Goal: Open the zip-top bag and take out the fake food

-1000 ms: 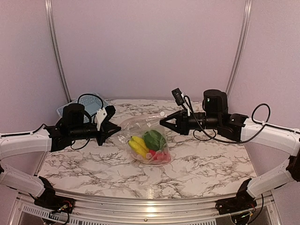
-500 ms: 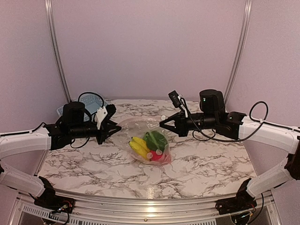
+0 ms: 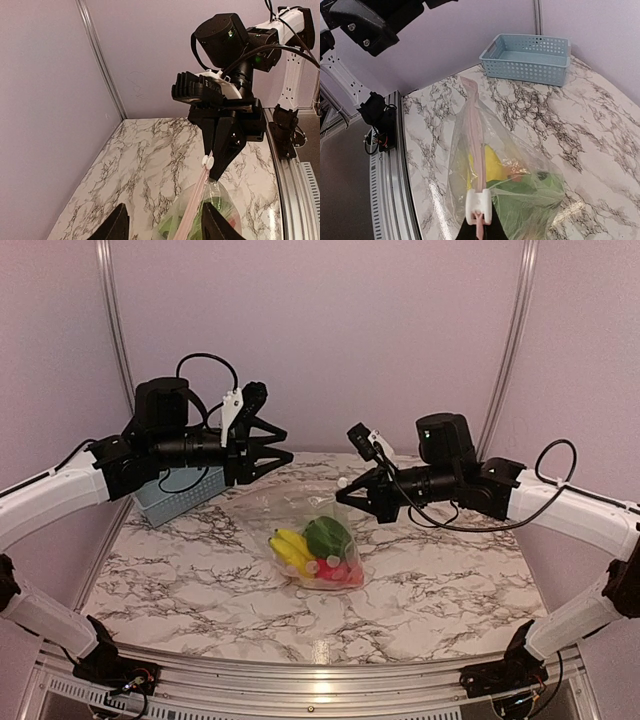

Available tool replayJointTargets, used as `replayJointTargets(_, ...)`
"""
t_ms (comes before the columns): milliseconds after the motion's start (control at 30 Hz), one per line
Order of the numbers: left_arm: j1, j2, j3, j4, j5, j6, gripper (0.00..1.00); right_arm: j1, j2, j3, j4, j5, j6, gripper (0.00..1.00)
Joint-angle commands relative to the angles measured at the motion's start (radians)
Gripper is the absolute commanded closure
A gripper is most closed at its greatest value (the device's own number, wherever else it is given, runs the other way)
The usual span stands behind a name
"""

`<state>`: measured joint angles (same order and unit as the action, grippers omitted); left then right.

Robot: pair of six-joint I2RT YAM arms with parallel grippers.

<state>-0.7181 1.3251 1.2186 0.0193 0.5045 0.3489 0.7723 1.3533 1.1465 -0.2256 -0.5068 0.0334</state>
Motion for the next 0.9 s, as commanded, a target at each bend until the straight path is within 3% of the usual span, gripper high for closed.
replayJointTargets(0, -0.041, 0.101, 0.089, -0.128, 0.073, 0.051, 0.50, 0.049, 0.016, 0.057, -0.044, 0.054, -0.103, 1.00)
replayJointTargets(467, -0.118, 0.212, 0.148, -0.149, 0.173, 0.102, 0.57, 0.100, 0.024, 0.087, -0.072, 0.114, -0.146, 1.00)
replayJointTargets(867, -0.136, 0.265, 0.183, -0.115, 0.144, 0.071, 0.63, 0.107, 0.030, 0.098, -0.079, 0.116, -0.158, 1.00)
